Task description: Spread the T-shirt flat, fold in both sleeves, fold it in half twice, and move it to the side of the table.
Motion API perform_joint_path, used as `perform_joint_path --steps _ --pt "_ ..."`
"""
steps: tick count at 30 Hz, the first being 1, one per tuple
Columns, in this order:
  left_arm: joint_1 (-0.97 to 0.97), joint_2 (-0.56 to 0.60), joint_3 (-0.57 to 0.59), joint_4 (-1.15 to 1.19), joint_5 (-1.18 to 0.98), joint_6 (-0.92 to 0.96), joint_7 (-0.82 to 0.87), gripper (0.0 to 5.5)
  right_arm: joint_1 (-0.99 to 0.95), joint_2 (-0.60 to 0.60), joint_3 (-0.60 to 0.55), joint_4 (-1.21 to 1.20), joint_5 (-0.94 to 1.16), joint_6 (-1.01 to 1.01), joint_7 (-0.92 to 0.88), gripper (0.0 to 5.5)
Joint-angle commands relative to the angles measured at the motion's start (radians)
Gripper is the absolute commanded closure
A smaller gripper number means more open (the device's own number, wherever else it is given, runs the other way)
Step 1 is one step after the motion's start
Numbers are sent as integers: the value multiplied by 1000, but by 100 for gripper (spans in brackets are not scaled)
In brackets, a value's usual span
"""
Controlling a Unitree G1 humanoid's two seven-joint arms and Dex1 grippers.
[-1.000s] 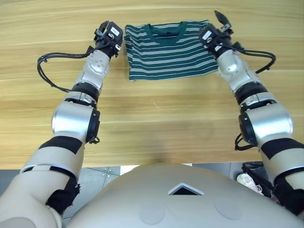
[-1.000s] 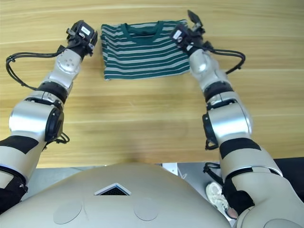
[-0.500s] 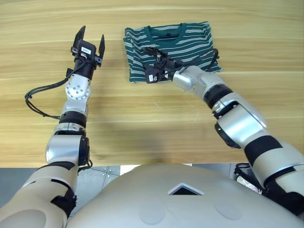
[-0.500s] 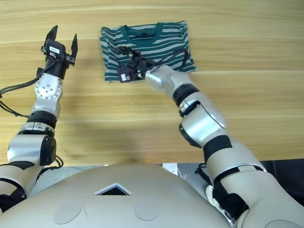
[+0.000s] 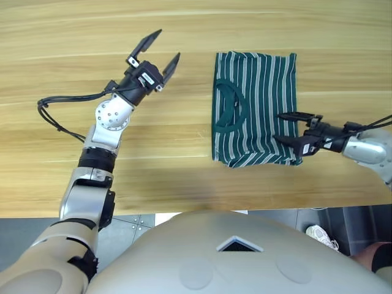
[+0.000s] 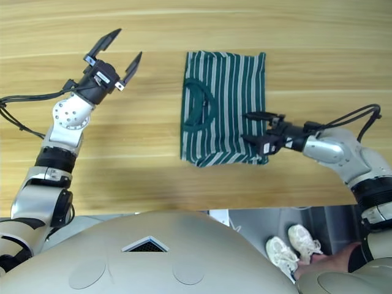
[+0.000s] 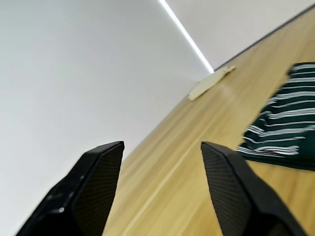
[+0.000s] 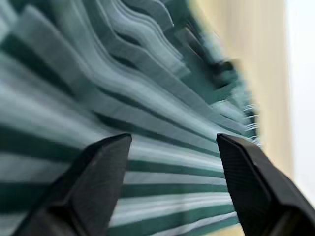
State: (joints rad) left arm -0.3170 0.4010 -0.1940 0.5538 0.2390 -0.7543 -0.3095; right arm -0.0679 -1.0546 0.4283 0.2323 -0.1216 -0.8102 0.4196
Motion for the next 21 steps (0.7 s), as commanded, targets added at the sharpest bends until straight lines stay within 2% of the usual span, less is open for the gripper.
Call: perform_joint_path --steps 1,4,7,12,15,21 --pt "-24 -44 -122 24 -18 -22 -161 260 25 91 -81 -251 483 20 64 229" --pt "-90 -142 -201 82 45 -26 -165 260 23 122 -137 -321 659 89 105 229" --pt "-233 -270 -293 246 222 -3 -22 260 22 171 -199 -315 686 160 132 229" --pt "-308 -382 -463 451 398 -15 27 260 -8 264 -287 -288 640 266 120 229" --pt "-290 -322 -507 504 468 -1 79 260 -9 306 -302 -266 567 296 143 229" --pt "-45 -45 -423 388 391 -47 151 260 11 357 -297 -184 381 280 179 229"
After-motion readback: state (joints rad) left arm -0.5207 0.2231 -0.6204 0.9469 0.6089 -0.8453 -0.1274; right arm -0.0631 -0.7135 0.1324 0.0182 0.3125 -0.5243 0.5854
